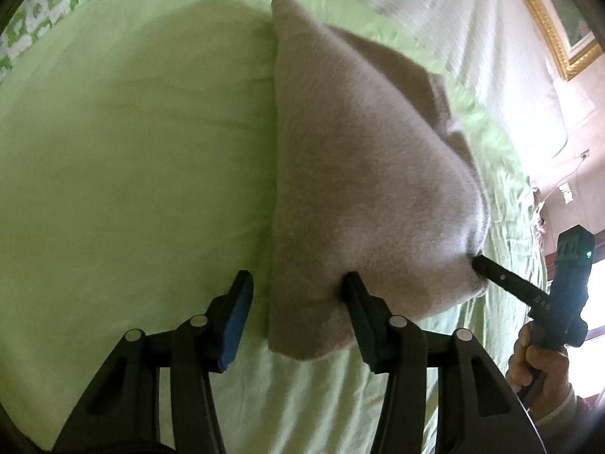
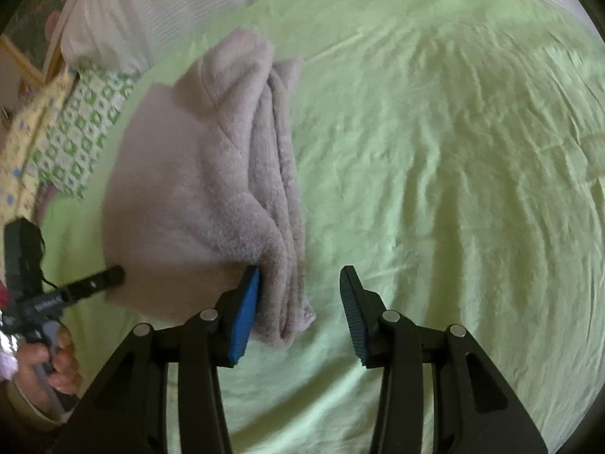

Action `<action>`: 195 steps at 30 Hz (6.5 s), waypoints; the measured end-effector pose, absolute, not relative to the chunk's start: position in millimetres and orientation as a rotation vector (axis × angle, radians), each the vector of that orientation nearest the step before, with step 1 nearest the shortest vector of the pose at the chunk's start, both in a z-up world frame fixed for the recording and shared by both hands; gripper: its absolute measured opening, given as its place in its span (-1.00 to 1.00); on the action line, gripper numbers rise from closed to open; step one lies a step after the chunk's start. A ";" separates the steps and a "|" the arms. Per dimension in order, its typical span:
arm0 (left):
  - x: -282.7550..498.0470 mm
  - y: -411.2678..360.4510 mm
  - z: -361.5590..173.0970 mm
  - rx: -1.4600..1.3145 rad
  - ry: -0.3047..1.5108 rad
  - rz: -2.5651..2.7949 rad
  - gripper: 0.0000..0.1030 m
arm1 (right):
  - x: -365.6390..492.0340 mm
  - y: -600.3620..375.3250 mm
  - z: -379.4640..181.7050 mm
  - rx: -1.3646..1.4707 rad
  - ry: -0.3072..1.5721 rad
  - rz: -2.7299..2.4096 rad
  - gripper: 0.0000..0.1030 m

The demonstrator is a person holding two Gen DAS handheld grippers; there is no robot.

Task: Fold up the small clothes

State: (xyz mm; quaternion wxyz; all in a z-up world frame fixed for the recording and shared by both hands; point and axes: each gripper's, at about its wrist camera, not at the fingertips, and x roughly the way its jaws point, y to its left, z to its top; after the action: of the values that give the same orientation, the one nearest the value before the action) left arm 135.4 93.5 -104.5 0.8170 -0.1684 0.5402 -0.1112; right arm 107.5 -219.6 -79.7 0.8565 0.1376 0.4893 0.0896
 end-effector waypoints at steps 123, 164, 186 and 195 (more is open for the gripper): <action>37.7 50.0 -62.9 -0.027 0.841 0.016 0.65 | 20.8 -134.3 -55.5 0.021 0.699 0.256 0.87; 39.4 47.4 -50.3 -0.009 0.826 0.009 0.65 | 17.2 -137.2 -44.6 0.044 0.676 0.242 0.87; 44.8 47.2 -51.0 0.013 0.838 0.036 0.65 | 16.8 -141.2 -42.0 0.057 0.667 0.238 0.87; 50.6 46.8 -48.8 0.039 0.833 0.036 0.65 | 17.9 -133.6 -36.2 0.073 0.655 0.229 0.87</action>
State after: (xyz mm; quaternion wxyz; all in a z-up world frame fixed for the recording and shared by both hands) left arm 50.6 46.8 -48.8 0.9141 0.0191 0.4047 0.0177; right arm 17.9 -133.6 -36.2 0.9398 0.0358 0.3208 0.1122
